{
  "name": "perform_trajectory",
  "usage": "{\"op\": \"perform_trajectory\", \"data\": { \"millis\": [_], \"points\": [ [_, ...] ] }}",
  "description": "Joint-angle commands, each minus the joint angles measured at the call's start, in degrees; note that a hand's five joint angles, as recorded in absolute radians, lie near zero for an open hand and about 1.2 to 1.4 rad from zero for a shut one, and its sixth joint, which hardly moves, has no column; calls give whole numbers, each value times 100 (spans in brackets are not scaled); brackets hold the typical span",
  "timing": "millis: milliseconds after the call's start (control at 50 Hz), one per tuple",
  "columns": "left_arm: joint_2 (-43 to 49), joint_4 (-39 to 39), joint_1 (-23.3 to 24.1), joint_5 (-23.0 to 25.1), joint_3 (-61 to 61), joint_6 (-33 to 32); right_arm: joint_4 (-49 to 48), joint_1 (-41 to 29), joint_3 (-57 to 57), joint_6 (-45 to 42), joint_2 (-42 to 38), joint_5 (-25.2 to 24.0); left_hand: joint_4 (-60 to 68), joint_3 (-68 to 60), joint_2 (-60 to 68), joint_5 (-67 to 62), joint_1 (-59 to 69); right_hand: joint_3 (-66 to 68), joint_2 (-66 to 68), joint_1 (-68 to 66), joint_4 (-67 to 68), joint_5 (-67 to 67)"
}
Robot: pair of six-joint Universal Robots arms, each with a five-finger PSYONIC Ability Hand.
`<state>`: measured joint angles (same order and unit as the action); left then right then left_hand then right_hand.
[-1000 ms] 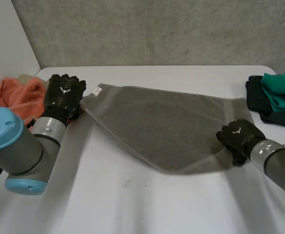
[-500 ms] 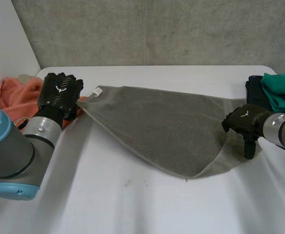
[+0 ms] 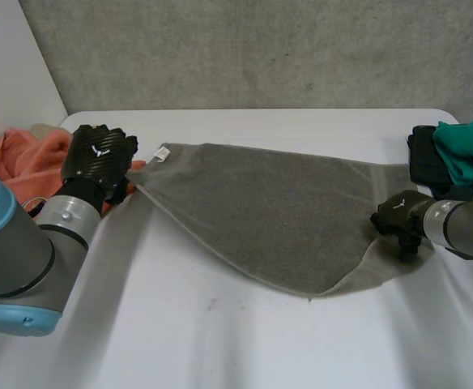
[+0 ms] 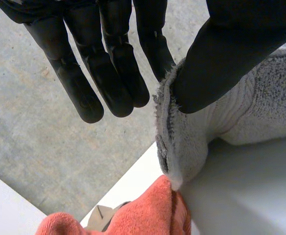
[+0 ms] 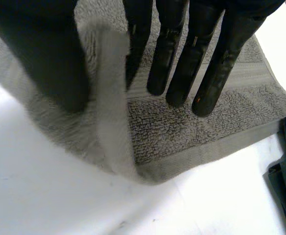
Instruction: Fold the laundry.
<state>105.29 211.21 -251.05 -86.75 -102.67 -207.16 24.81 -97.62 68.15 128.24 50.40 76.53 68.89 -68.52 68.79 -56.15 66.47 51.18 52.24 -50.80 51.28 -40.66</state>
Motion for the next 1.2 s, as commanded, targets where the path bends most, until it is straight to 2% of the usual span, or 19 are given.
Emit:
{"op": "perform_trajectory", "data": {
  "millis": [20,140,260,280,320,400,480,540,620,640,700,720,820,900,1000,1200],
  "points": [
    [-474,-721,-172,0,-95,-27,199,76,391,78,768,-86,1111,-1148,1121,-1385,1353,2882,2776,-2920,2872,-2934],
    [-1133,-1503,-427,18,-315,-35,199,488,997,192,1305,-243,1111,-1148,1121,-1385,1353,2882,2776,-2920,2872,-2934],
    [-2179,-2645,-700,219,-728,-105,304,1349,2167,114,2632,-1254,1111,-1148,1121,-1385,1353,2882,2776,-2920,2872,-2934],
    [-2406,-3064,-735,342,-876,-236,392,1542,2324,9,2789,-1333,1111,-1148,1121,-1385,1353,2882,2776,-2920,2872,-2934],
    [-2548,-3366,-770,430,-1000,-386,515,1701,2475,-219,2905,-1343,1111,-1148,1121,-1385,1353,2882,2776,-2920,2872,-2934],
    [-2891,-4270,-963,632,-1518,-1070,988,2525,2922,-1289,3177,-1342,1111,-1148,1121,-1385,1353,2882,2776,-2920,2872,-2934],
    [-2857,-4431,-929,764,-1826,-1336,1271,3019,3072,-1749,3186,-1500,1111,-1148,1121,-1385,1353,2882,2776,-2920,2872,-2934],
    [-2752,-4335,-920,852,-1845,-1336,1210,2994,3090,-1610,3178,-1650,1111,-1148,1121,-1385,1353,2882,2776,-2920,2872,-2934],
    [-1971,-3852,-902,993,-1617,-1354,676,2827,2968,-899,2915,-1966,1111,-1148,1121,-1385,1353,2882,2776,-2920,2872,-2934],
    [-1647,-3625,-859,985,-1399,-1310,291,2766,2863,-514,2679,-2019,1111,-1148,1121,-1385,1353,2882,2776,-2920,2872,-2934],
    [-1197,-3316,-700,976,-993,-1284,-300,2634,2713,6,2344,-1958,1111,-1148,1121,-1385,1353,2882,2776,-2920,2872,-2934],
    [-865,-3106,-561,967,-670,-1266,-606,2494,2608,339,2177,-1879,1111,-1148,1121,-1385,1353,2882,2776,-2920,2872,-2934],
    [156,-2454,-270,809,342,-1020,-1390,1914,2195,930,1641,-1414,1111,-1148,1121,-1385,1353,2882,2776,-2920,2872,-2934],
    [1139,-2015,-129,362,1386,-774,-2005,1396,1625,1237,982,-738,1111,-1148,1121,-1385,1353,2882,2776,-2920,2872,-2934],
    [2125,-1707,12,-184,2478,-791,-2463,1035,956,1502,393,-262,1111,-1148,1121,-1385,1353,2882,2776,-2920,2872,-2934],
    [3708,-1460,82,-369,4341,-888,-3105,533,-143,1625,-531,371,1111,-1148,1121,-1385,1353,2882,2776,-2920,2872,-2934]
  ]
}}
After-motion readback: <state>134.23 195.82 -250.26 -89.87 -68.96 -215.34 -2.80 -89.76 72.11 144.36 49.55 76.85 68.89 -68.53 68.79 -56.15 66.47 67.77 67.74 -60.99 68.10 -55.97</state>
